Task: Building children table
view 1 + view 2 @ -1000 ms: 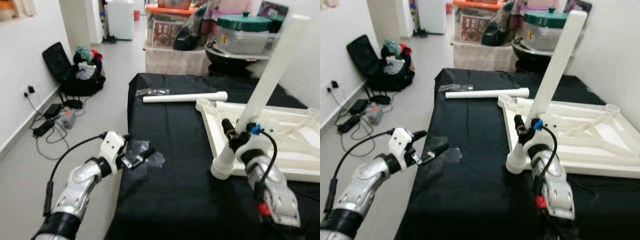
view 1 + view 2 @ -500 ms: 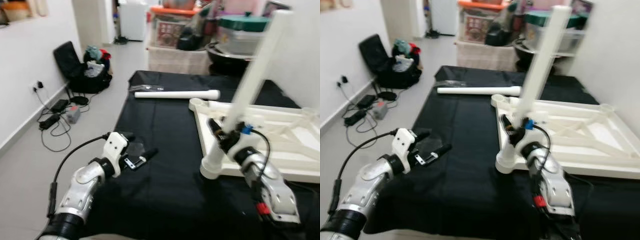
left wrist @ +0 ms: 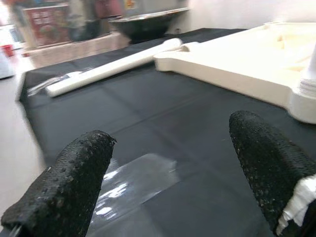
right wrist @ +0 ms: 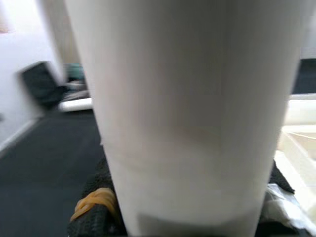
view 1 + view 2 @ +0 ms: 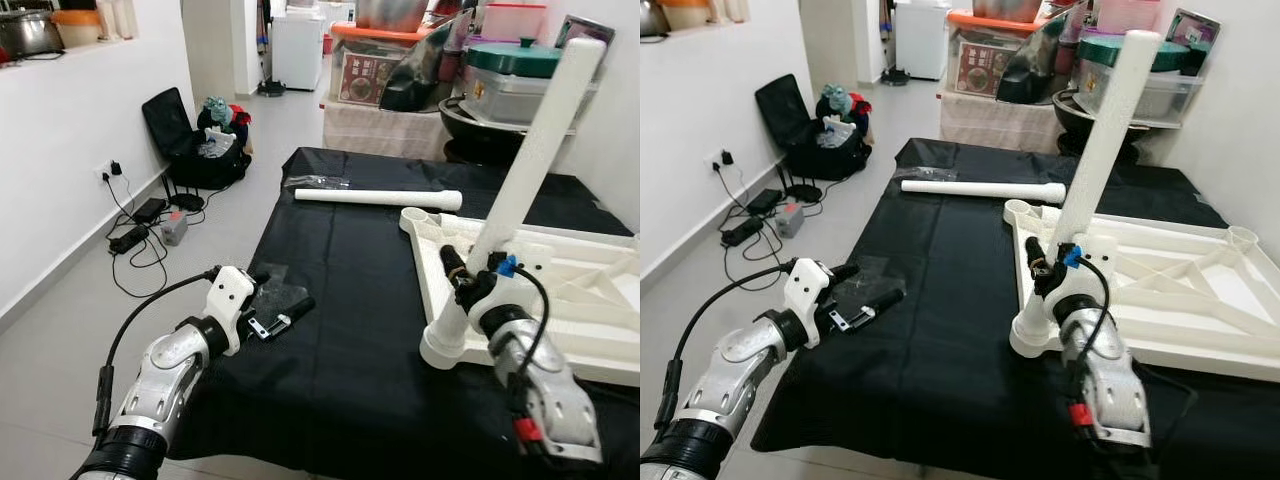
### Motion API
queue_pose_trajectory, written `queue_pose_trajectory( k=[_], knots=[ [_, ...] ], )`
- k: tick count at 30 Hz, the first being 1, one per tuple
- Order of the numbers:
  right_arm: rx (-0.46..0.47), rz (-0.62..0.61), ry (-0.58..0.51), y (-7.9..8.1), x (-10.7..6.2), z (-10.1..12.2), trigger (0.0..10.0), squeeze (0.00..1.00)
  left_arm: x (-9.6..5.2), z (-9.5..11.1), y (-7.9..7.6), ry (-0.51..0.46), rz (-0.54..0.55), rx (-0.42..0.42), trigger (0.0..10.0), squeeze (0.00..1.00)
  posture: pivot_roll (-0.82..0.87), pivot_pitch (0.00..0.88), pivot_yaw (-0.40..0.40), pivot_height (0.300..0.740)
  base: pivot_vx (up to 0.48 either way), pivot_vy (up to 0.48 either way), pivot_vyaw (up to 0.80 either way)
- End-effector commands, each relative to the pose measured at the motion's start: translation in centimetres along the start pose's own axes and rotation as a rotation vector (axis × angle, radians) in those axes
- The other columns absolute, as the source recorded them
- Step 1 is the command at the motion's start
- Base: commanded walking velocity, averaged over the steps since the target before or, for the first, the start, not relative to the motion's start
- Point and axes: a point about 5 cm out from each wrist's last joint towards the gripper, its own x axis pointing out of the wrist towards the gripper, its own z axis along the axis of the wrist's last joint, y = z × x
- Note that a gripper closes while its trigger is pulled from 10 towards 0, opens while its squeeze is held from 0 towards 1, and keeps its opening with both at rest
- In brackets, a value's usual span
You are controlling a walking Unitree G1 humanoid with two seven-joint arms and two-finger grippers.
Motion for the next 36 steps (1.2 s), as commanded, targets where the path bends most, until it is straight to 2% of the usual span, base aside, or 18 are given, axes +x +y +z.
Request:
queue_pose_trajectory(
  k=[1, 3, 5, 8, 11, 16, 17, 18, 23, 24, 26, 27, 28, 29, 31, 32, 34, 36],
  knots=[
    [0.018, -0.437, 0.07, -6.1, -1.3, -1.4, 0.0, 0.0, 0.1, -0.2, 0.1, 0.01, 0.007, -0.003, 10.0, 0.0, -0.01, 0.0, -0.068, 0.74, 0.0, 0.0, 0.0],
    [0.056, -0.677, 0.086, -6.8, -3.2, -1.9, 0.0, 0.0, 0.1, -0.3, 0.0, 0.011, 0.01, -0.003, 10.0, 0.0, -0.01, 0.0, -0.068, 0.74, 0.0, 0.0, 0.0],
    [0.065, -0.722, 0.087, -6.2, -3.9, -1.9, 0.0, 0.0, 0.1, -0.3, 0.0, 0.013, 0.011, -0.001, 10.0, 0.0, 0.0, 0.0, -0.072, 0.74, 0.0, 0.0, 0.0],
    [0.085, -0.641, 0.11, -2.6, -4.4, -2.1, 0.0, 0.0, 0.0, -0.4, -0.1, 0.017, 0.015, 0.002, 10.0, 0.0, 0.01, 0.0, -0.079, 0.74, 0.0, 0.0, 0.0],
    [0.084, -0.611, 0.136, -1.4, -4.4, -2.4, 0.0, 0.0, -0.1, -0.4, 0.0, 0.017, 0.019, 0.001, 10.0, 0.0, 0.01, 0.0, -0.082, 0.74, 0.0, 0.0, 0.0],
    [0.059, -0.611, 0.15, -1.1, -4.3, -2.4, 0.0, 0.0, -0.2, -0.5, 0.0, 0.018, 0.023, 0.001, 10.0, 0.0, 0.01, 0.0, -0.085, 0.74, 0.0, 0.0, 0.0],
    [0.046, -0.575, 0.157, -1.0, -3.8, -2.3, 10.0, 0.0, -0.3, -0.6, 0.0, 0.021, 0.024, -0.001, 10.0, 0.0, 0.0, 0.0, -0.083, 0.74, 0.0, 0.0, 0.0],
    [0.035, -0.515, 0.156, -0.7, -3.3, -2.1, 10.0, 0.0, -0.3, -0.6, 0.0, 0.024, 0.024, -0.002, 10.0, 0.0, 0.0, 0.0, -0.083, 0.74, 0.0, 0.0, 0.0],
    [0.036, -0.487, 0.136, -0.7, -3.0, -1.7, 10.0, 0.0, -0.4, -0.7, 0.0, 0.026, 0.023, -0.003, 10.0, 0.0, 0.0, 0.0, -0.083, 0.74, 0.0, 0.0, 0.0],
    [0.041, -0.473, 0.106, -0.9, -2.7, -1.2, 10.0, 1.0, -0.4, -0.7, 0.0, 0.028, 0.022, -0.005, 10.0, 0.0, 0.0, 0.0, -0.082, 0.74, 0.0, 0.0, 0.0],
    [0.041, -0.473, 0.106, -0.9, -2.7, -1.2, 10.0, 1.0, -0.4, -0.7, 0.0, 0.028, 0.022, -0.005, 10.0, 0.0, 0.0, 0.0, -0.082, 0.74, 0.0, 0.0, 0.0],
    [0.048, -0.383, 0.022, -0.7, -2.0, 0.1, 10.0, 0.0, -0.4, -0.7, -0.1, 0.027, 0.019, -0.007, 10.0, 0.0, 0.0, 0.0, -0.082, 0.74, 0.0, 0.0, 0.0],
    [0.073, -0.221, -0.055, -0.3, -1.3, 1.5, 10.0, 0.0, -0.4, -0.7, -0.1, 0.028, 0.017, -0.01, 10.0, 0.0, 0.0, 0.0, -0.082, 0.74, 0.0, 0.0, 0.0],
    [0.073, -0.221, -0.055, -0.3, -1.3, 1.5, 10.0, 0.0, -0.4, -0.7, -0.1, 0.028, 0.017, -0.01, 10.0, 0.0, 0.0, 0.0, -0.082, 0.74, 0.0, 0.0, 0.0],
    [0.084, 0.062, -0.127, 0.2, -0.6, 3.0, 10.0, 0.0, -0.5, -0.8, -0.1, 0.029, 0.013, -0.013, 10.0, 0.0, 0.0, 0.0, -0.082, 0.74, 0.0, 0.0, 0.0],
    [0.084, 0.062, -0.127, 0.2, -0.6, 3.0, 10.0, 0.0, -0.5, -0.8, -0.1, 0.029, 0.013, -0.013, 10.0, 0.0, 0.0, 0.0, -0.082, 0.74, 0.0, 0.0, 0.0],
    [0.074, 0.194, -0.131, 0.2, -0.6, 3.4, 10.0, 0.0, -0.5, -0.8, -0.1, 0.031, 0.012, -0.015, 10.0, 0.0, 0.0, 0.0, -0.082, 0.74, 0.0, 0.0, 0.0],
    [-0.002, 0.313, -0.12, -0.7, -0.5, 3.1, 10.0, 0.0, -0.5, -0.9, -0.1, 0.033, 0.009, -0.015, 10.0, 0.0, 0.0, 0.0, -0.082, 0.74, 0.0, 0.0, 0.0]
  ],
)
